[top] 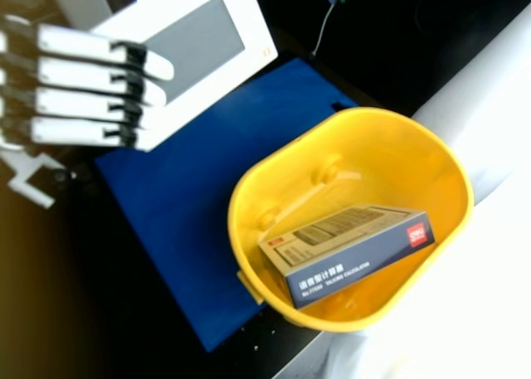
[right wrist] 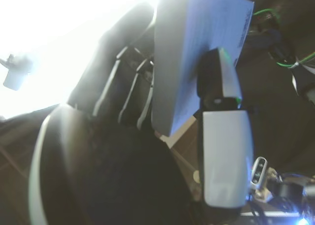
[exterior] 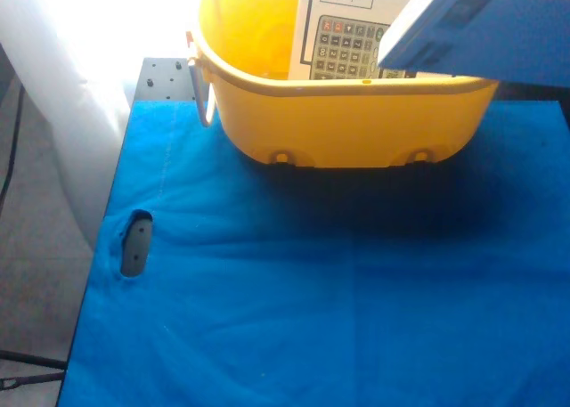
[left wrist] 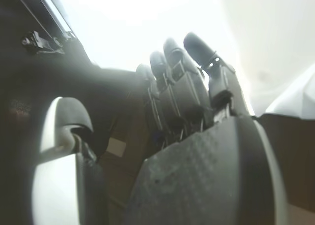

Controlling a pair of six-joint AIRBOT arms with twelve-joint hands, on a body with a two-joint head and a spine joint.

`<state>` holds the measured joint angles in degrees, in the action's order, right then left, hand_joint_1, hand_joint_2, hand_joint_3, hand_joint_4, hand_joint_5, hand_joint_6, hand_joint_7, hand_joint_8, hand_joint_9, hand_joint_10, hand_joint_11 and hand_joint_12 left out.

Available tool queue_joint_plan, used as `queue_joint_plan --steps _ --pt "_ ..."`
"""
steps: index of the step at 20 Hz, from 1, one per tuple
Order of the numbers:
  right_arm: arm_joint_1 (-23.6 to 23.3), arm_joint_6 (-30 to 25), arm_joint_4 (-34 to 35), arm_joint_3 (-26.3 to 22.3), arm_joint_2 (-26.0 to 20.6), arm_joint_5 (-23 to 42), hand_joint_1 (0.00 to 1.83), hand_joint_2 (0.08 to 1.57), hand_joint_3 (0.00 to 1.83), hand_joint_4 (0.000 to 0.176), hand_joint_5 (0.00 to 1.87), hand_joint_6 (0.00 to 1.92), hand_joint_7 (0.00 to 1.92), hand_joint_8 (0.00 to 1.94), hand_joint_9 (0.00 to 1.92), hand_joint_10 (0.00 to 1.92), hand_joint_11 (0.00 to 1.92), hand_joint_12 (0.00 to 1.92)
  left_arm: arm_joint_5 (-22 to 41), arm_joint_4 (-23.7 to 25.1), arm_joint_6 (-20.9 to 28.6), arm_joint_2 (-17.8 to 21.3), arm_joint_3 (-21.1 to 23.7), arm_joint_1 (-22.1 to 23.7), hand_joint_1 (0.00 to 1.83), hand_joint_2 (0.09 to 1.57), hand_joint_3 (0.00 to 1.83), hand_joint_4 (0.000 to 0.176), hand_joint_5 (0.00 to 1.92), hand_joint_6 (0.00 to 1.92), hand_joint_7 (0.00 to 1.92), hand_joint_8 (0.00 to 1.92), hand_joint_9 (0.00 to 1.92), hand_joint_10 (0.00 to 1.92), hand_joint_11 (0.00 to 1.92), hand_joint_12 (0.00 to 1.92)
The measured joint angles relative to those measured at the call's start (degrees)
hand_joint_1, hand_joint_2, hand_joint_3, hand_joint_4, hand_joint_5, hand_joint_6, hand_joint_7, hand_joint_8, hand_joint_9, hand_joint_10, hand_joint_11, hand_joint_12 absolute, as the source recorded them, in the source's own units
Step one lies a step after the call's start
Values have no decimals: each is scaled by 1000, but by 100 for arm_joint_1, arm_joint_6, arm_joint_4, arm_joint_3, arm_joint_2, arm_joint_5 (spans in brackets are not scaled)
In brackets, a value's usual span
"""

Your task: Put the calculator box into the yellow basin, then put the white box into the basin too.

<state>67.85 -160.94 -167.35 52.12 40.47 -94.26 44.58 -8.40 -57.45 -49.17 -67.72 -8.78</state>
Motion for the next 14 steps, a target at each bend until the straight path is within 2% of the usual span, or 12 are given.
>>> queue_joint_plan --steps 1,3,4,6,7,8,9,10,12,13,14 --pt "0 -2 -4 37 2 2 1372 1114 0 0 939 1050 972 943 917 1184 807 1182 -116 2 -107 -2 -2 68 815 1119 0 0 688 14 580 0 572 55 67 1410" --pt "0 0 269 166 2 4 1375 1116 0 0 954 955 942 1001 925 1224 810 1184 -142 -26 -304 -37 0 195 834 1129 0 0 705 16 570 0 561 46 36 1427" --pt "0 0 348 199 2 2 1372 1114 0 0 939 1050 972 942 917 1184 807 1182 -133 -22 -326 -37 0 195 829 1125 0 0 702 14 562 0 552 41 21 1425" --pt "0 2 525 341 2 28 1375 1116 0 0 954 955 942 1001 925 1224 810 1184 -219 -155 -457 -74 0 195 832 1118 0 0 698 11 552 1 535 32 13 1424" --pt "-66 0 560 417 4 94 1372 1114 0 0 940 1050 972 942 917 1184 807 1182 -234 -153 -487 -74 0 195 835 1122 0 0 718 18 578 12 540 34 14 1428" --pt "-188 7 597 483 33 216 1374 1114 0 0 933 1018 970 970 925 1188 809 1182 -229 -203 -540 -94 0 199 854 1125 0 0 729 18 612 18 567 46 14 1462" --pt "-503 31 616 592 111 417 1375 1116 0 0 954 955 942 1001 925 1224 810 1183 -234 -229 -562 -109 0 212 851 1122 0 0 697 3 618 17 575 50 16 1467" --pt "-704 42 538 671 153 568 1372 1114 0 0 940 1050 972 942 918 1184 807 1182 -232 -210 -560 -109 0 212 844 1108 0 0 671 0 605 10 573 49 8 1462" --pt "-1370 114 175 933 345 1034 1375 1116 0 0 954 955 942 1001 925 1224 810 1183 -240 -221 -579 -107 0 212 840 1092 0 0 633 0 598 3 584 52 33 1430" --pt "-1606 116 46 1027 444 1248 1372 1114 0 0 940 1050 972 942 918 1184 807 1182 -245 -236 -584 -107 0 212 839 1086 0 0 628 0 588 0 585 52 35 1427" --pt "-1812 122 -81 1113 531 1517 1374 1114 0 0 933 1018 970 970 925 1188 809 1182 -245 -234 -595 -107 0 212 845 1083 0 0 672 18 586 0 580 49 24 1422"
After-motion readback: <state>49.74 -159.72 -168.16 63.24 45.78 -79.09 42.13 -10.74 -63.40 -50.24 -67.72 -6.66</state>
